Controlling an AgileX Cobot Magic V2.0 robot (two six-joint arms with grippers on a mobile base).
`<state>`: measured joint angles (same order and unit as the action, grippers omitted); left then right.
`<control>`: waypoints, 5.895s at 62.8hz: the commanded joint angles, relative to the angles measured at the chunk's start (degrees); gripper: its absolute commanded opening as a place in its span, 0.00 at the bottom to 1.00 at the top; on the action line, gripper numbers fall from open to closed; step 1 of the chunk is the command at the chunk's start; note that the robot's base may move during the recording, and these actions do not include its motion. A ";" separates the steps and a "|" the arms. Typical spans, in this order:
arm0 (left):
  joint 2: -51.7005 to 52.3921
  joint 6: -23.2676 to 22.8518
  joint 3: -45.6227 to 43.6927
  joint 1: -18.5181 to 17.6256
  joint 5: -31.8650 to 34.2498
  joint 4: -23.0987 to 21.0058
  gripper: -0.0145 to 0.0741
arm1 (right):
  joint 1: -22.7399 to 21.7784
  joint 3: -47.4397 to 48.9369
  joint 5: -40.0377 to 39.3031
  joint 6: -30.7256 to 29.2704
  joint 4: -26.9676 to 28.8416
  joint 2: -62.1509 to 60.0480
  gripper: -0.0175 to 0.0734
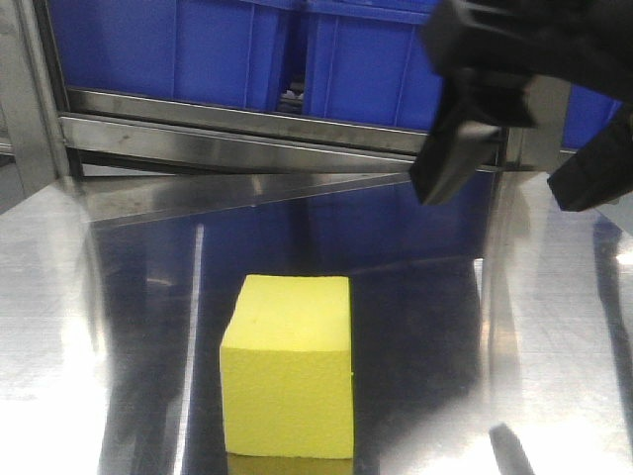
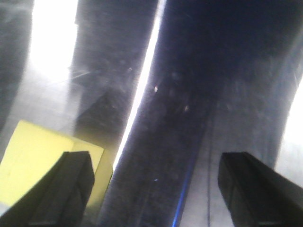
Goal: Place yellow foam block on left shelf second layer
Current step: 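Move the open right gripper down over the yellow foam block, then close the right gripper around the yellow foam block, then lift the block with the right gripper off the table, then drive the base away from the table, holding the block in the right gripper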
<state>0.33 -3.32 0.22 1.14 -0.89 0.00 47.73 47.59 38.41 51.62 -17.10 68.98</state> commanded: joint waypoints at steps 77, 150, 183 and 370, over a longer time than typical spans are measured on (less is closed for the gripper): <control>1.21 -0.19 1.51 -0.46 4.68 -0.32 0.30 | 13.23 24.40 13.01 18.74 -2.89 25.51 0.89; 1.21 -0.19 1.51 -0.46 4.68 -0.32 0.30 | 12.89 23.28 13.12 14.70 -2.77 24.59 0.73; 1.21 -0.19 1.51 -0.46 4.68 -0.32 0.30 | -8.73 2.64 6.82 -10.63 1.20 -2.64 0.73; 1.21 -0.19 1.51 -0.46 4.68 -0.32 0.30 | -45.22 -32.44 -39.40 -48.04 13.74 -53.58 0.73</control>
<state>0.33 -3.32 0.22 1.14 -0.89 0.00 2.81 13.46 4.58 4.03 -3.35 14.96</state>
